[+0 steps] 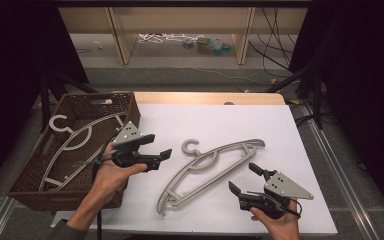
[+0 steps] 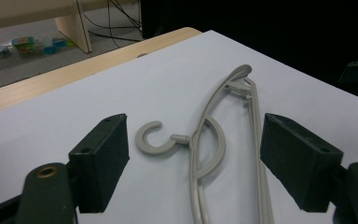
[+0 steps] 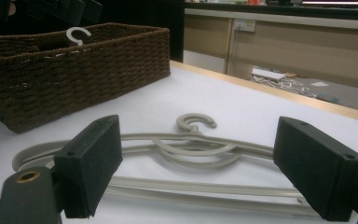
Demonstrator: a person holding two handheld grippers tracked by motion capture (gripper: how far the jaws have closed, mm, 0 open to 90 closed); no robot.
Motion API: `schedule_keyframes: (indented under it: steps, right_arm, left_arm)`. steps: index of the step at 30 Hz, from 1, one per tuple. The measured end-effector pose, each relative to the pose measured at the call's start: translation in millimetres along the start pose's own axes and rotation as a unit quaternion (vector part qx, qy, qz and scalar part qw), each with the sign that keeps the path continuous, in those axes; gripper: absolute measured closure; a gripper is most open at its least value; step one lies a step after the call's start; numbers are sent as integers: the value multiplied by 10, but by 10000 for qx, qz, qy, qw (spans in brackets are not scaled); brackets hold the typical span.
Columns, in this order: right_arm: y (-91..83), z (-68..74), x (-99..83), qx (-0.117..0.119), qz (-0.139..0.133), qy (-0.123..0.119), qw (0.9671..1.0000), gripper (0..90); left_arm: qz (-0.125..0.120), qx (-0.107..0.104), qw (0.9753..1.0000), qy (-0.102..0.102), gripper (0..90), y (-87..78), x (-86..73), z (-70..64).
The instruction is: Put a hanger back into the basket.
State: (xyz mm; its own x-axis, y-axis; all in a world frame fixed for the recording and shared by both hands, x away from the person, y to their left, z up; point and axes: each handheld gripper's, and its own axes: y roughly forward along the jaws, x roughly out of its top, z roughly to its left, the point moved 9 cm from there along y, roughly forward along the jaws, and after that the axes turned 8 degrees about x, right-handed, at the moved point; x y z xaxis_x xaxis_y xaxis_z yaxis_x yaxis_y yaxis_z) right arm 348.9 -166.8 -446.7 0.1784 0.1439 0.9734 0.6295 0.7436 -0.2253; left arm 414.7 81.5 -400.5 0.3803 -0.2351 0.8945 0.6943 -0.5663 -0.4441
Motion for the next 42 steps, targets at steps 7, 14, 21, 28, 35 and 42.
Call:
schedule_keyframes:
  steps: [7, 14, 21, 28, 35, 42]
  right_arm:
    - [-23, 5, -7, -45, 76, 29, 10000, 163]
    - [-26, -9, 13, -77, -6, -47, 10000, 163]
    - [-39, -9, 14, -76, -12, -53, 10000, 163]
    - [-38, 2, 11, -22, -11, -35, 10000, 163]
    - [-59, -18, -4, -29, 22, 24, 10000, 163]
    - [-46, -17, -11, -4, 48, 32, 10000, 163]
  left_arm:
    - [139, -23, 9999, 79, 205, 155, -141, -80]
    - [121, -48, 9999, 40, 197, 231, -214, -142]
    - [75, -59, 10000, 5, 191, 278, -282, -198]
    - [115, -69, 9999, 68, 189, 323, -361, -259]
    - [243, -43, 9997, 93, 189, 441, -483, -283]
    - [496, -53, 9987, 117, 194, 535, -634, -285]
